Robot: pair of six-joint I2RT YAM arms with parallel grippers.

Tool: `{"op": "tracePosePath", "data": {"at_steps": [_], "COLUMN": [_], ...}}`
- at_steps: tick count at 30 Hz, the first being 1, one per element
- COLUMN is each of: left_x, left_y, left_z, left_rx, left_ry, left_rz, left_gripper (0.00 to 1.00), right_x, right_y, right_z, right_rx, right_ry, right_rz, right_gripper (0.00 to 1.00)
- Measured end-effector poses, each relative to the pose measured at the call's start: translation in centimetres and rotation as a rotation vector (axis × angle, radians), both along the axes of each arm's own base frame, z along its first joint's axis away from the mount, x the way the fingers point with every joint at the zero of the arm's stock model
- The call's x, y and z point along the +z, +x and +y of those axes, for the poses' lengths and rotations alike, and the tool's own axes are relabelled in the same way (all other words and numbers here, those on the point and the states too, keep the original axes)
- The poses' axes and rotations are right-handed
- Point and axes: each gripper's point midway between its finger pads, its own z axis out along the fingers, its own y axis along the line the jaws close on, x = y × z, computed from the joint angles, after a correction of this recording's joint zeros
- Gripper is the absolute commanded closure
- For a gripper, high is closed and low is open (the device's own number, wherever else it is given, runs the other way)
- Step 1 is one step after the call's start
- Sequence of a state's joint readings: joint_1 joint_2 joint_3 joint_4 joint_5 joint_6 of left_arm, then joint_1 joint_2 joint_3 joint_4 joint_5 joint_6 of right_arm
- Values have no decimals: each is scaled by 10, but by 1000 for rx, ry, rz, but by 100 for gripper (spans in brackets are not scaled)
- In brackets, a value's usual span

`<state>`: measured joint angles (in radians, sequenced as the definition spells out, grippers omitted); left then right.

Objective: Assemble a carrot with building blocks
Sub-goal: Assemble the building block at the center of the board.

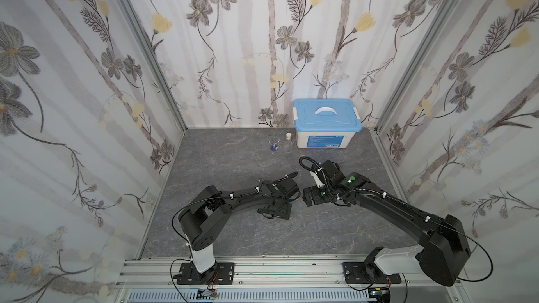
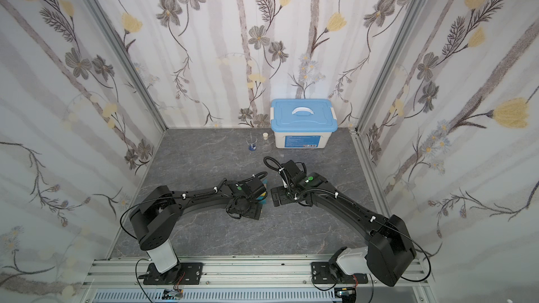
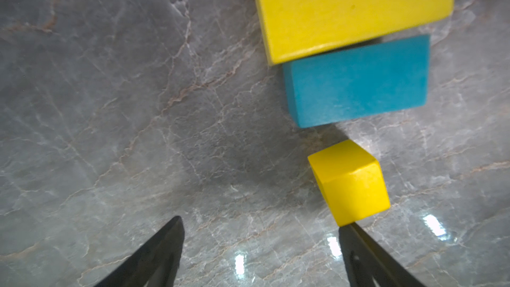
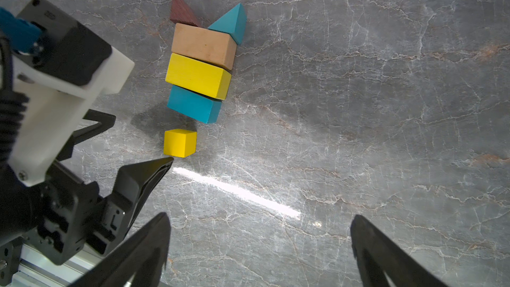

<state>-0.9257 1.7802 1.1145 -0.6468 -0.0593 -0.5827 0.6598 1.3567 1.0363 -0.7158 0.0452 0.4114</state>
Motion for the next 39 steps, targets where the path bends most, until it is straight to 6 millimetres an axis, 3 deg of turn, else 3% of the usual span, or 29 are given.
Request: {"op": "tracePosePath", "data": {"at_steps": [39], "left_x": [-1], "left_y": [17], "left_z": [-4], "left_rx": [-3], "left_ry": [-2], "left_rz": [-36], "left_gripper": [8], "right_x": [-5], "right_y": [0], "right_z": [0], "right_rx": [-10], "right_ry": [-4], "right_rz": [14], "right_gripper": [0]}}
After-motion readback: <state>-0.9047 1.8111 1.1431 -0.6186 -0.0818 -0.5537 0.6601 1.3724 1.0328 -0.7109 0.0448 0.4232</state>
